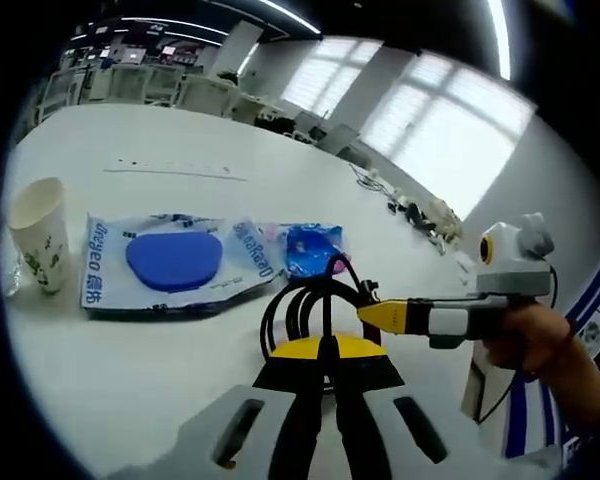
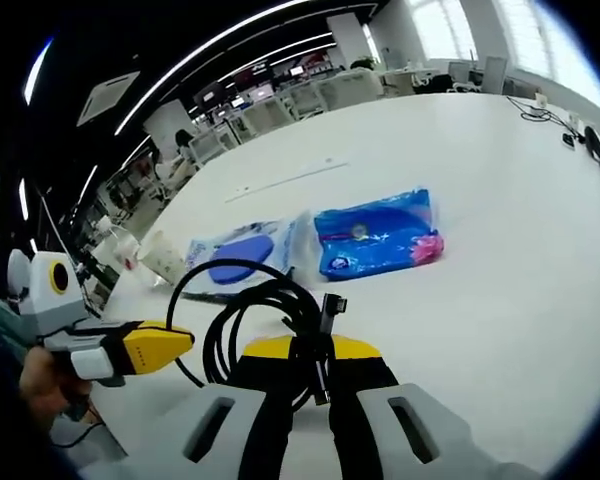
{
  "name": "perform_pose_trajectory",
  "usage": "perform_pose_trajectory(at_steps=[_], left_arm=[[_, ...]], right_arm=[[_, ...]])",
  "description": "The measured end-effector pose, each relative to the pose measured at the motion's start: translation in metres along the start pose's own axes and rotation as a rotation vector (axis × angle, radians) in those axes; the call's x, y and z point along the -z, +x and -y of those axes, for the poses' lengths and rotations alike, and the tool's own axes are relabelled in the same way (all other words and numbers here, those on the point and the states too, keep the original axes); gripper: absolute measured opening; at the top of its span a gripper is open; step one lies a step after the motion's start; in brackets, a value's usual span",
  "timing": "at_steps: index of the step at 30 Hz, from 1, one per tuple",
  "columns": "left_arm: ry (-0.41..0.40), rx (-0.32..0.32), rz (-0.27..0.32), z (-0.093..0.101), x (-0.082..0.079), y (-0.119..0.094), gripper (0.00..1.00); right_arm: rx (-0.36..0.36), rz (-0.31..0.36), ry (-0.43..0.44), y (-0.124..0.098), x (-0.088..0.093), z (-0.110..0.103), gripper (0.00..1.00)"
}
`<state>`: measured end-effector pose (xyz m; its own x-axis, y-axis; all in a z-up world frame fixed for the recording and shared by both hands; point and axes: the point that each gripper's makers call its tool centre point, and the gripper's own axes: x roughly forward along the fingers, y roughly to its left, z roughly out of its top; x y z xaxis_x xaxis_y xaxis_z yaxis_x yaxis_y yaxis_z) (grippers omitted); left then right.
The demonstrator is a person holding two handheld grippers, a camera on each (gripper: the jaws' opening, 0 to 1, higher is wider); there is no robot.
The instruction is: Arrange the tabletop items into an orderly group along one side of the table until the central work area is clear of visible clutter.
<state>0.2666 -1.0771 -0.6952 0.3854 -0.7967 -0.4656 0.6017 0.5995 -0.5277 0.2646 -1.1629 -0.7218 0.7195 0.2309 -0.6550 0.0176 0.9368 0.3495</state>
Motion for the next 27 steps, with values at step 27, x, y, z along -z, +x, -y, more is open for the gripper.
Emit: perform_pose_trajectory(at_steps=[27], left_arm=[[0.01,-0.039,-0.035,-0.024,0.017,0.03,0.0]], right_arm=[[0.03,-0.053,-0.014,0.022,0.01,0.02,0.08]])
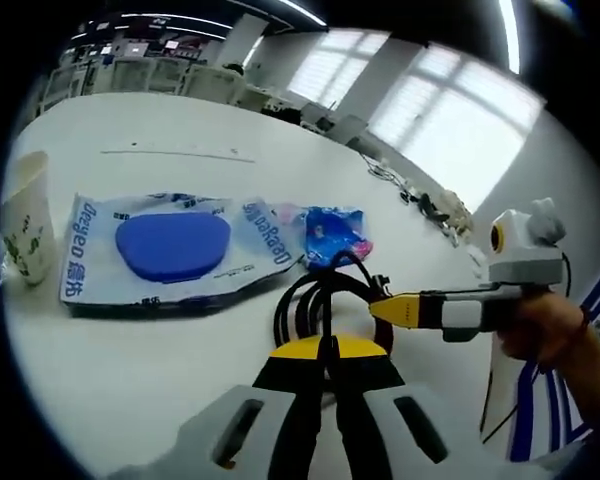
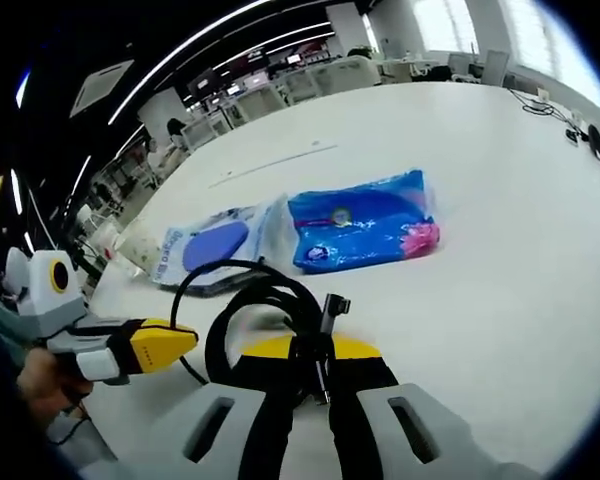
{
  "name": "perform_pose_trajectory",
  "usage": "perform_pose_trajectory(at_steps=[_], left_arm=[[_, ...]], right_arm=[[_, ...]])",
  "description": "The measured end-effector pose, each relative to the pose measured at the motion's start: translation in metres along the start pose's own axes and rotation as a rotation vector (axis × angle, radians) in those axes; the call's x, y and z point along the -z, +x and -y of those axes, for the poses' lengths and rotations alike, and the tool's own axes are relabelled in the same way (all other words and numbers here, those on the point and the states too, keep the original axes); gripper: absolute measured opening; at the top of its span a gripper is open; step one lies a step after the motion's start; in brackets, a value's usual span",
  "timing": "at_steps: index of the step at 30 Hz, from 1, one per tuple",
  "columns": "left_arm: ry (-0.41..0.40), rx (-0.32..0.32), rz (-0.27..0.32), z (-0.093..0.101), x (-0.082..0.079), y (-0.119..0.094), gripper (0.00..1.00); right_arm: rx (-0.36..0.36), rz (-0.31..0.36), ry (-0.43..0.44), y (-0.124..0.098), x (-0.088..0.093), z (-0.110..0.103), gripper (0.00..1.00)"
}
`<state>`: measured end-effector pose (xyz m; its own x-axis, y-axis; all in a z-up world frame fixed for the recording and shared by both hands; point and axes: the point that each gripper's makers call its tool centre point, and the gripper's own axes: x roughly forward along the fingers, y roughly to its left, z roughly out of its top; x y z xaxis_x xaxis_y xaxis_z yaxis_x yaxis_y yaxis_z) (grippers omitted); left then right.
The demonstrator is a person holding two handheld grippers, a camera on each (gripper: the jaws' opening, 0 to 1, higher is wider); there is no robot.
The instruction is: Arrange the tabletop items into an orderly group along one side of the table until the central work area is clear of visible clutter.
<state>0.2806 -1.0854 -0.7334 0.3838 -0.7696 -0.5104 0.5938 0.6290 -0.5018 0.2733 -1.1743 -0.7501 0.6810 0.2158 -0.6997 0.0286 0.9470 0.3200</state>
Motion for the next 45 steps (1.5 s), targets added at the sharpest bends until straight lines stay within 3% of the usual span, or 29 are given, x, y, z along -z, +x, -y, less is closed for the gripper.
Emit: perform_pose_trajectory(at_steps=[9,14,19,26,33,45], left_arm=[[0.031,-0.055,-0.002,-0.011,0.004,0.006,0.0],[0.042,-0.11,-0.016,-0.021,0.009,0.007,0.0],[0.092,-0.125,-0.01,-0.024,0.008,0.009,0.01],[0.14,-0.159,-0.018,-0.029,0.011,0.012,0.02],[0.2,-0.171,-0.018,-0.03,0.012,0.011,0.02],[0.232,-0.162,-0.009,-0.028,0.008,0.011,0.03]], right_arm=[[0.002,-0.011,-0.002,0.007,0.004,0.003,0.08],[0.041,-0.056,-0.083,0.011,0.011,0.002,0.08],[0.056,-0.043,-0.138,0.013,0.01,0.0,0.08],[0.061,-0.051,-0.15,0.014,0.01,0.002,0.08],[0.071,-0.043,-0.158,0.016,0.009,0.004,0.09],[0.108,-0.056,-0.187,0.017,0.009,0.003,0.1]])
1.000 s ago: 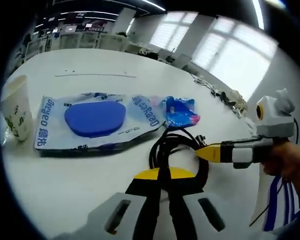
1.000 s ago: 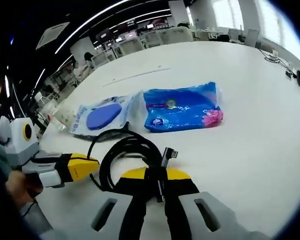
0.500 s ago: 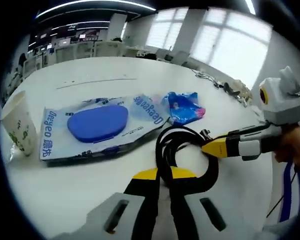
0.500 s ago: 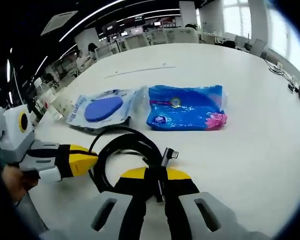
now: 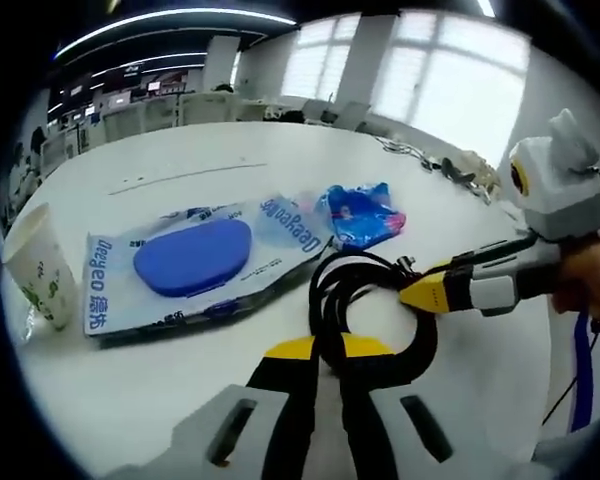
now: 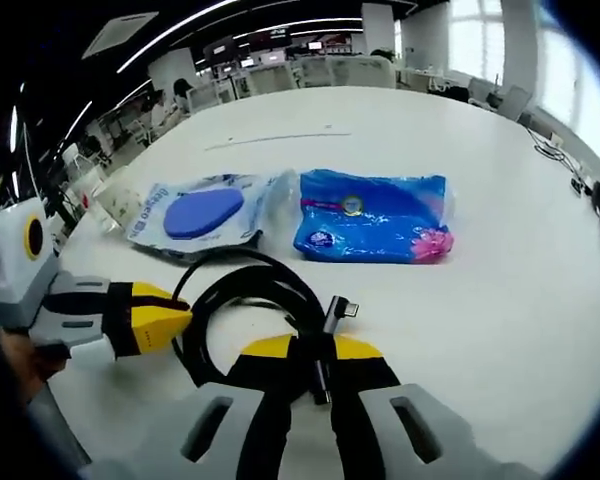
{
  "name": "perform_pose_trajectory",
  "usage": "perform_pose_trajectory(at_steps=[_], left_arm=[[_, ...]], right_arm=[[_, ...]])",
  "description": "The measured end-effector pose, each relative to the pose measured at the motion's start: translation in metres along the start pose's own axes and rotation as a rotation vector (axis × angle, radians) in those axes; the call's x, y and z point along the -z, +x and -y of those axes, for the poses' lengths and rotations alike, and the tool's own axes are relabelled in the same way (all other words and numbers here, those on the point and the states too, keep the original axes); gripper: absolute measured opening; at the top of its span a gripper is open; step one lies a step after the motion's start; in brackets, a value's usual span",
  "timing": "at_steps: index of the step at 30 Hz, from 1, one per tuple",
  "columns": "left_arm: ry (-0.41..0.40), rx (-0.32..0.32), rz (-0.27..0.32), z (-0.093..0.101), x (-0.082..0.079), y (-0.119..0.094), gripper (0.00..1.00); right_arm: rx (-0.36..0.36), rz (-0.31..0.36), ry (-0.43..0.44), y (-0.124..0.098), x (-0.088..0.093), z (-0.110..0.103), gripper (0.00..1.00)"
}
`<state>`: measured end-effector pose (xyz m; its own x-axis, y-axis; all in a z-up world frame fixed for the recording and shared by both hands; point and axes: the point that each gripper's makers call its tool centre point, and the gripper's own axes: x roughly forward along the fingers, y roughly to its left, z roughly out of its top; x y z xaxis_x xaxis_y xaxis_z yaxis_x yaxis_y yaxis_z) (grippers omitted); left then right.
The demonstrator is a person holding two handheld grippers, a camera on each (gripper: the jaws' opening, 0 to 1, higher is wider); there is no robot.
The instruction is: Arrange the tabletop items into an orderly group along one side of the table until the central work area is clear of visible clutter.
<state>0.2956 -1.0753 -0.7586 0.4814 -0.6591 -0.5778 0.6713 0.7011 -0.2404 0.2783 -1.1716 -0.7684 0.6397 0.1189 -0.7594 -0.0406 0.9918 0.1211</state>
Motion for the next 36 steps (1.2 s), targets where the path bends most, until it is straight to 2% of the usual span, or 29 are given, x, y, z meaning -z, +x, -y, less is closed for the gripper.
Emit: perform_pose_trajectory(at_steps=[8,11,16,19,23,29,36], left_arm=[[-0.034,0.011,0.019,0.001,-0.004,-0.001,0.03],[-0.031,0.023,0.034,0.003,-0.009,-0.002,0.03],[-0.022,0.036,0.066,0.008,-0.017,-0.005,0.13],[-0.019,0.033,0.071,0.006,-0.019,-0.006,0.15],[-0.011,0.023,0.063,0.002,-0.019,-0.009,0.17],[-0.009,0.018,0.081,-0.001,-0.027,-0.015,0.27],[0.014,0.002,0.084,-0.009,-0.031,-0.025,0.44]], right_arm=[[0.002,-0.005,0.013,0.0,0.0,-0.001,0.11],[0.001,-0.015,-0.026,0.0,0.0,-0.002,0.15],[0.007,0.017,-0.068,-0.005,-0.008,-0.004,0.2],[0.0,0.025,-0.085,-0.006,-0.011,-0.006,0.26],[0.003,0.029,-0.098,-0.009,-0.012,-0.006,0.27],[-0.023,0.045,-0.131,-0.015,-0.016,-0.012,0.42],[-0.073,0.055,-0.161,-0.023,-0.018,-0.023,0.6]])
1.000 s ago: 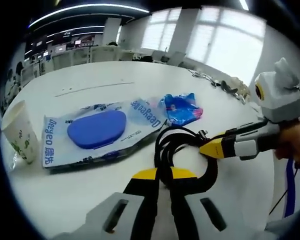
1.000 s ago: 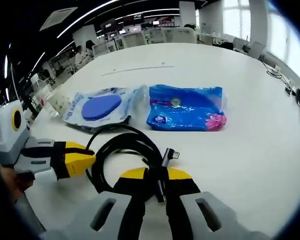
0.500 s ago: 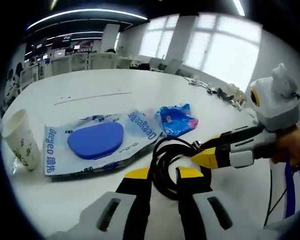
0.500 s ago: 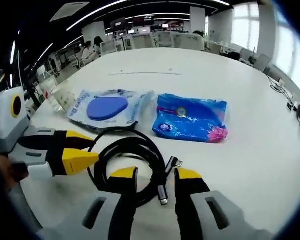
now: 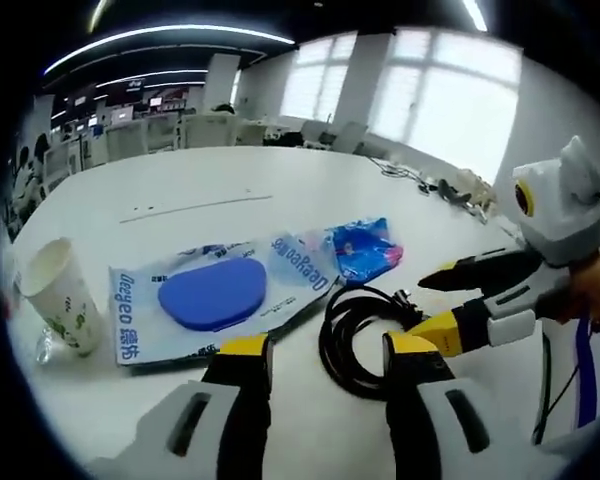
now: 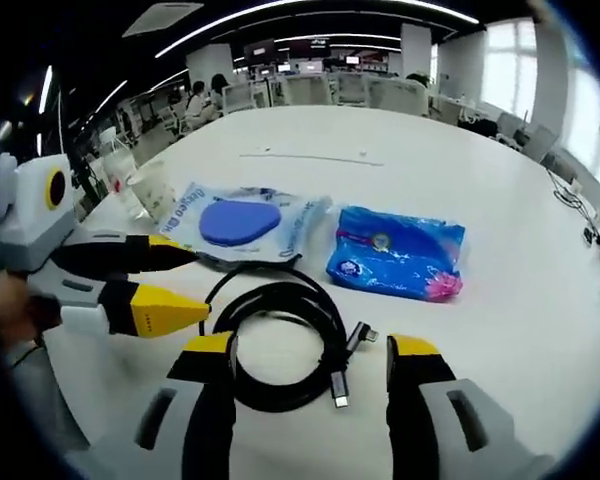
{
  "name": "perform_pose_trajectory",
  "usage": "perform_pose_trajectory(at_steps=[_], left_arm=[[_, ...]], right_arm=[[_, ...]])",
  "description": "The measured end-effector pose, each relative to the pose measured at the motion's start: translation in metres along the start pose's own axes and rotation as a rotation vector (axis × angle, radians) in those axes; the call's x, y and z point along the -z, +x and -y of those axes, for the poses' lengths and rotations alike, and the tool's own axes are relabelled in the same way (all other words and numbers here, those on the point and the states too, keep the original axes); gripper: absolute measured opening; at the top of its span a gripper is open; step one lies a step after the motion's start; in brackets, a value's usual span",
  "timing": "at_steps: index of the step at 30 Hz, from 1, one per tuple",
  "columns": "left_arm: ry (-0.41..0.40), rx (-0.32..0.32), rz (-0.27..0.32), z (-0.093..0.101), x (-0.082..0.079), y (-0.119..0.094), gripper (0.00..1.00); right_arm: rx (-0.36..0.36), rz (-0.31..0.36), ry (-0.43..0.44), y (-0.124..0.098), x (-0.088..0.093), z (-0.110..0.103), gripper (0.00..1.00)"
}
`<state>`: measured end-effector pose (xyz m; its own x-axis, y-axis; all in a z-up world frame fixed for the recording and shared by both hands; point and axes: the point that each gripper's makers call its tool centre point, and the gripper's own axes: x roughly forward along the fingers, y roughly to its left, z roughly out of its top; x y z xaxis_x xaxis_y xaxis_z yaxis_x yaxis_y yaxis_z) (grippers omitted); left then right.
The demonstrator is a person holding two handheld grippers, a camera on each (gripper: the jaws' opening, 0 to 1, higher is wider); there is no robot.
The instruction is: Arrange the tabletop items into an orderly group along one side of the table until the central work area is clear of visible clutter.
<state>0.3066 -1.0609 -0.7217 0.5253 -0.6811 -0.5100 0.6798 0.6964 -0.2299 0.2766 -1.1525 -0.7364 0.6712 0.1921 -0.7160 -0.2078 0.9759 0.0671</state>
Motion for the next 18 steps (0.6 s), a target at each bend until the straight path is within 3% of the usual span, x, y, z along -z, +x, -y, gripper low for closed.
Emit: perform_pose_trajectory(at_steps=[6,12,18], left_arm=[[0.008,-0.029,-0.001,-0.009,-0.003,-0.011,0.52],[0.011,-0.034,0.041,-0.016,-0.013,-0.022,0.69],[0.049,-0.046,0.046,-0.025,-0.02,-0.033,0.79]], right_arm=[[-0.015,0.024,-0.025,-0.008,-0.006,-0.007,0.68],[-0.033,0.043,-0.03,-0.015,-0.011,-0.011,0.76],[-0.058,0.073,-0.028,-0.025,-0.018,-0.013,0.82]])
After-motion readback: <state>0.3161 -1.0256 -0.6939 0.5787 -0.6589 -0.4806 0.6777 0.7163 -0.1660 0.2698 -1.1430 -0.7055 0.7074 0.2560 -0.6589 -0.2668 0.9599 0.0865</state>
